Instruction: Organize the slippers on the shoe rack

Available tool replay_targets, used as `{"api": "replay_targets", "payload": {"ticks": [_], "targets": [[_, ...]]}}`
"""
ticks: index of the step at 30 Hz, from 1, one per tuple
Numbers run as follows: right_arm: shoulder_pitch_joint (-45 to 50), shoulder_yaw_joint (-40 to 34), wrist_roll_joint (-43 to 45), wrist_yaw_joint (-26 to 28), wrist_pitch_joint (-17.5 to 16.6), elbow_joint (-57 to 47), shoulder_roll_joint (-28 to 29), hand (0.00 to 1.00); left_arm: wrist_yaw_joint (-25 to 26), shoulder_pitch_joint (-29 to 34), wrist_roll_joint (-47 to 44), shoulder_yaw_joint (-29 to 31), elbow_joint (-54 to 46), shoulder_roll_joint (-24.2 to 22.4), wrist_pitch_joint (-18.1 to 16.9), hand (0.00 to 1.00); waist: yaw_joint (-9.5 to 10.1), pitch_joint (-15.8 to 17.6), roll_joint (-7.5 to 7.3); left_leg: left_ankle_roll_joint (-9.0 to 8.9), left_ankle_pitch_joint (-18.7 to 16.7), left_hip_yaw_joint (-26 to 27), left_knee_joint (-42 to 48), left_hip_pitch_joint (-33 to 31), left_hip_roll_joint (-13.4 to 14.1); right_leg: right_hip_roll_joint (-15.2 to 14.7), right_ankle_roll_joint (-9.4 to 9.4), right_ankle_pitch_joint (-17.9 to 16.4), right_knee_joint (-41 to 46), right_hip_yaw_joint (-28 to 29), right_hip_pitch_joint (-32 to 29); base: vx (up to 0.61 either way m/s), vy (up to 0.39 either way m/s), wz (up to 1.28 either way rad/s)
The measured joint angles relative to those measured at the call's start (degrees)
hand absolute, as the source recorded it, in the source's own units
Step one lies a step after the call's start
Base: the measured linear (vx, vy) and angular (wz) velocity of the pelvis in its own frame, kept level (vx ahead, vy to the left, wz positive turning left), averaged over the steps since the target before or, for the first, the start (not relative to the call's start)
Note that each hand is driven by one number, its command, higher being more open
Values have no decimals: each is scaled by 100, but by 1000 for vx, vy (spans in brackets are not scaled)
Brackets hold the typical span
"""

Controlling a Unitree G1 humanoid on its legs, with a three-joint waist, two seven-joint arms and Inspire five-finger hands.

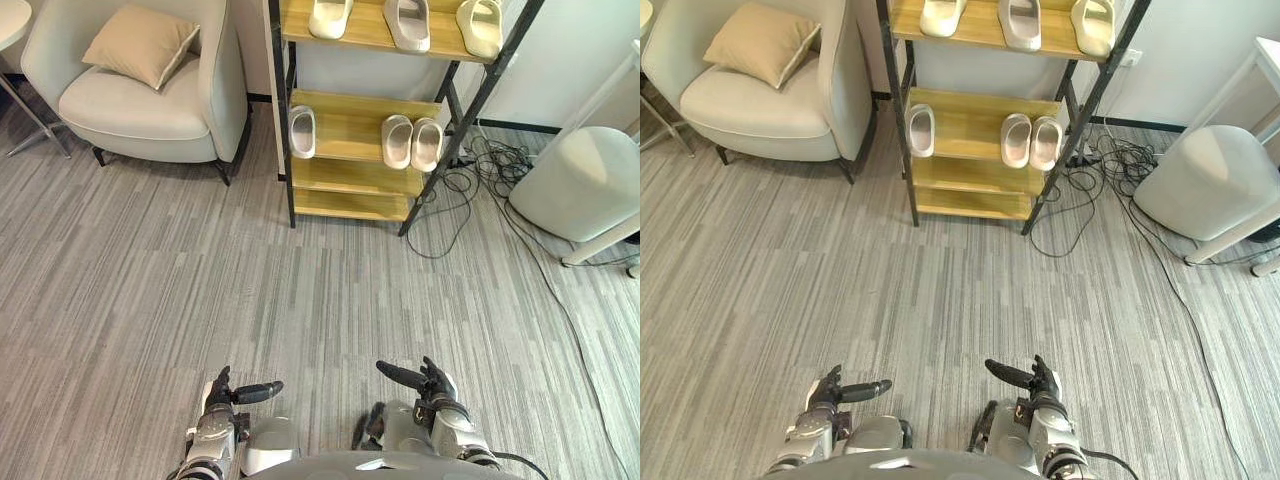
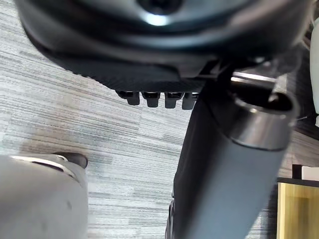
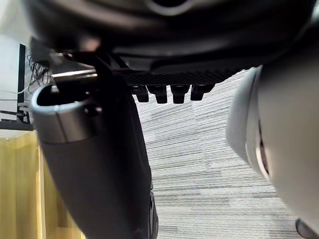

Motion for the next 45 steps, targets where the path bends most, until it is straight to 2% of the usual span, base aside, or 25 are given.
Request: {"api": "replay_targets", "payload": {"ticks": [1,4,6,7,8,10,12,15,16,17,19,23,24,25,26,28,29,31,34,35,37,39,41,42,45], "targets": [[43,-18,-29,6,38,94,-112,100,4,-41,-3,33,103,-68,-1,100,12,-41,113,-140,-39,-222,-111,180,113,141,-257,410,24,43,136,632,-362,47],[49,-137,-31,7,98,204,-261,100,2,-16,17,60,163,-264,-17,100,-33,-130,330,-212,-5,-372,66,251,295,188,-358,-334,551,-109,162,424,-265,33],[216,-353,-20,-3,101,165,-256,100,-44,-17,11,207,119,-429,-17,100,-36,-183,435,-371,104,-466,1741,-379,601,392,-453,-594,349,-335,616,422,-281,34],[225,-352,-21,-4,102,161,-256,100,-50,-17,9,215,112,-436,-17,100,-37,-183,437,-381,126,-471,1815,-422,616,401,-456,-601,341,-343,640,355,-231,29],[344,-349,-17,-13,99,77,-269,100,-115,-7,2,333,-67,-484,-21,100,-12,-138,482,-481,424,-503,3310,-1065,915,570,-532,-687,105,-457,1069,327,-188,16],[455,-344,22,-38,98,27,-209,100,-115,-3,-6,309,-308,-441,-56,100,79,-95,387,-425,152,-126,4622,-1877,1183,757,-593,-726,-433,-482,1815,355,-131,3],[461,-352,36,-62,97,10,-157,100,-118,-6,-7,270,-389,-414,-81,100,85,-96,331,-406,10,61,4339,-2181,1077,747,-555,-699,-713,-456,2068,341,-45,-7],[442,-357,37,-90,101,103,-123,100,-118,-78,-13,245,-425,-404,-138,100,143,-38,235,-364,52,217,2126,-2444,434,540,-491,-675,-1124,-436,2531,411,125,-9],[465,-356,36,-96,100,141,-153,100,-108,-62,-8,162,-416,-402,-142,100,183,-66,261,-342,676,184,902,-2381,179,477,-317,-739,-1212,-381,2643,393,193,-22],[464,-354,34,-92,102,174,-221,100,-116,-52,-53,124,-406,-409,-144,100,217,-80,320,-239,1321,109,696,-2329,134,487,-210,-787,-1249,-287,2687,413,186,-24],[416,-207,27,-63,122,266,-65,100,-127,-149,-72,66,-348,-192,-143,100,282,-92,4,184,1065,234,820,-2263,-150,218,-68,-746,-1327,-38,2769,442,162,-7],[284,-117,14,-24,115,308,-42,100,-122,-101,-178,109,-203,-78,-122,100,345,-97,11,262,365,607,1249,-1716,3,0,23,-709,257,498,2452,333,139,-47],[235,-50,-35,-4,110,323,-44,100,-125,-62,-176,91,-169,-64,-118,100,324,-102,10,266,254,683,1172,-1535,25,-105,217,-600,915,528,2177,261,119,-56],[214,46,-105,21,106,310,-51,100,-126,-40,-177,60,-128,14,-105,100,296,-109,-6,299,149,743,1067,-1341,17,-287,608,-340,1819,501,1799,240,71,-39],[201,24,-192,53,109,297,-59,100,-128,-36,-168,-14,-32,78,-62,100,246,-115,-13,308,42,764,1026,-1131,-11,-541,529,-413,2689,327,1410,292,68,-17],[204,23,-205,51,104,287,-70,100,-123,-18,-167,-27,4,118,-34,100,223,-135,-47,301,-5,754,961,-966,-15,-664,279,-692,2894,70,1216,179,-16,6],[204,50,-212,50,99,253,-75,100,-114,17,-168,-39,28,148,-15,100,216,-151,-62,267,8,707,769,-768,10,-641,78,-960,2644,-267,971,294,-110,24],[198,51,-212,51,64,207,-85,100,-115,32,-167,-49,54,148,-9,100,180,-159,-36,201,47,613,588,-627,67,-494,-1,-1057,1987,-346,698,290,-152,30],[147,52,-211,51,53,204,-125,100,-114,100,-162,-121,105,163,-2,100,99,-196,30,-133,30,397,360,-407,227,-224,58,-569,237,-38,358,289,-255,35],[161,54,-211,50,66,226,-123,100,-114,114,-157,-127,116,180,-1,100,86,-216,-16,-234,-2,274,359,-362,215,-172,37,150,-20,27,415,304,-283,36],[165,-13,-213,41,84,332,-317,100,-130,116,-105,-123,214,52,-2,100,94,-278,287,-388,6,-35,77,-248,437,83,-157,-74,117,-137,512,300,-306,27],[211,-28,-200,39,103,403,-386,100,-121,109,-98,-120,250,-5,-4,100,40,-276,371,-442,26,-105,-1,-126,509,104,-208,-330,322,-251,526,211,-260,20],[232,-92,-214,39,123,403,-390,100,-135,109,-99,-113,274,-40,-4,100,18,-283,412,-515,31,-219,380,-226,630,195,-265,-468,272,-347,693,200,-222,27],[296,-139,-213,35,120,380,-355,100,-173,102,-98,-89,211,-43,-12,100,10,-268,436,-561,58,-371,1627,-759,815,323,-293,-481,-9,-531,1038,173,-164,33],[361,-133,-212,34,113,383,-399,100,-176,101,-102,-84,175,-66,-16,100,64,-221,505,-577,245,-269,2801,-1198,1128,540,-352,-441,-403,-642,1536,156,-88,19]]}}
